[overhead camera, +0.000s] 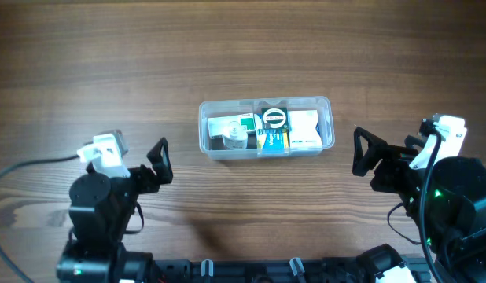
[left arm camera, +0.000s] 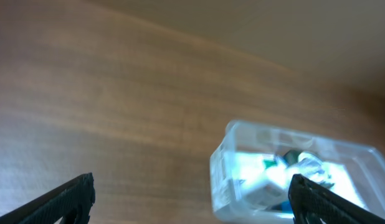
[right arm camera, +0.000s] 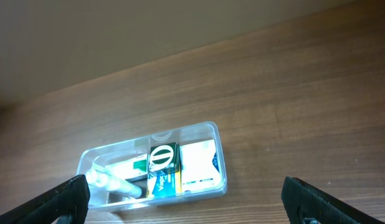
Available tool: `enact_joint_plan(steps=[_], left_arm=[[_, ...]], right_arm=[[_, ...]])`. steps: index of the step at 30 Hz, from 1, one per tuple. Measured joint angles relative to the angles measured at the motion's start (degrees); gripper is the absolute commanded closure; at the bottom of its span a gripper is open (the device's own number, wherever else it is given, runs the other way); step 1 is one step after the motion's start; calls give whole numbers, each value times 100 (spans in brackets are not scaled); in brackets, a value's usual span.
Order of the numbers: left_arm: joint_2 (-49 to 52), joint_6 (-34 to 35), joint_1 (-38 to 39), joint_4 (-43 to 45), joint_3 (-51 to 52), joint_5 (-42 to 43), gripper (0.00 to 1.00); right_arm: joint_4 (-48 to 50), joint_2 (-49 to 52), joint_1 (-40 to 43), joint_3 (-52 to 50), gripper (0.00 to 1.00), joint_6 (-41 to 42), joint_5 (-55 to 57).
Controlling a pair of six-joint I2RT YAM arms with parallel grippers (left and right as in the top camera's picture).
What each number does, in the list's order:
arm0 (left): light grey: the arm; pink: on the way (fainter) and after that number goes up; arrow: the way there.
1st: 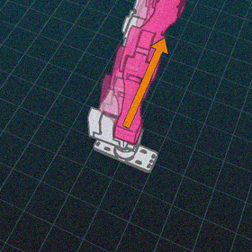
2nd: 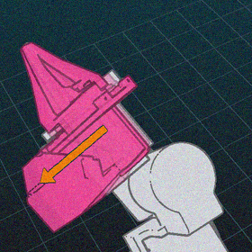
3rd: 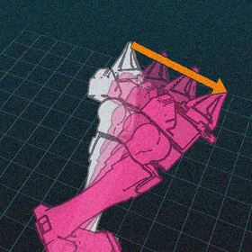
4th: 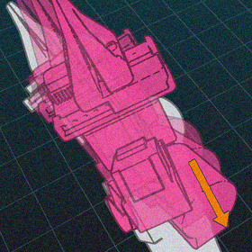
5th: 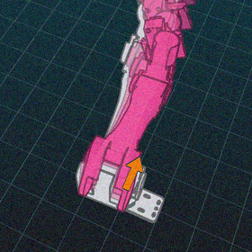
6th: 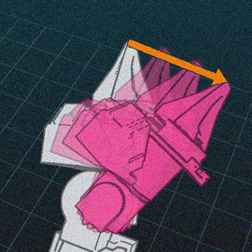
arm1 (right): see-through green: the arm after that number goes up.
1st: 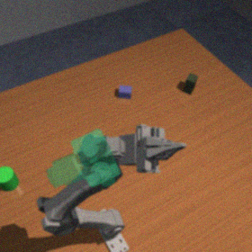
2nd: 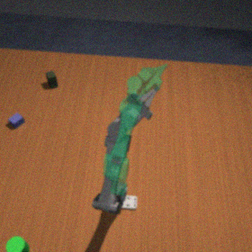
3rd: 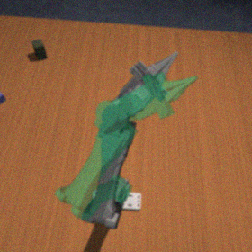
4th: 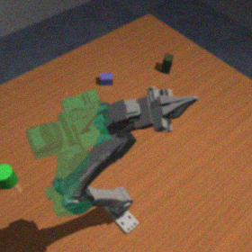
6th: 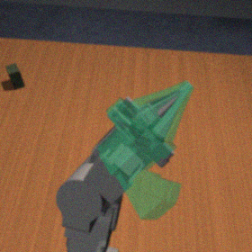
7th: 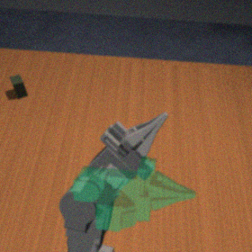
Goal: Pack container
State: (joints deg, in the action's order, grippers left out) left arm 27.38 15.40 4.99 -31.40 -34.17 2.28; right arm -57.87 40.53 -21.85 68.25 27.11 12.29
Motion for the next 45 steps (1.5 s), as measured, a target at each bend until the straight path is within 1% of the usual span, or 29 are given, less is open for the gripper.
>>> enact_joint_plan(steps=[1, 3, 6, 13, 15, 18, 42, 45], left_arm=[[-286, -15, -238, 245, 584, 302, 0], [-595, -35, -332, 592, 1088, 520, 0], [-1279, -55, -363, 721, 1810, 754, 0], [-2492, -81, -367, 769, 2420, 872, 0], [-2647, -96, -367, 776, 2575, 874, 0], [-2658, -96, -367, 787, 2704, 874, 0], [-2658, -98, -367, 831, 2706, 876, 0], [-2658, -96, -367, 831, 2706, 876, 0]], right_arm=[[0, 0, 0, -2, 0, 0, 0], [0, 0, 0, -2, 0, 0, 0], [-4, 2, 0, -2, 0, 0, 0], [2, 2, 0, -2, 0, 0, 0], [2, 2, 0, 0, 0, 0, 0], [0, 2, 0, -2, 0, 0, 0], [-33, 2, 0, -2, 0, 0, 0], [-17, -2, 20, -13, 0, -282, 286]])
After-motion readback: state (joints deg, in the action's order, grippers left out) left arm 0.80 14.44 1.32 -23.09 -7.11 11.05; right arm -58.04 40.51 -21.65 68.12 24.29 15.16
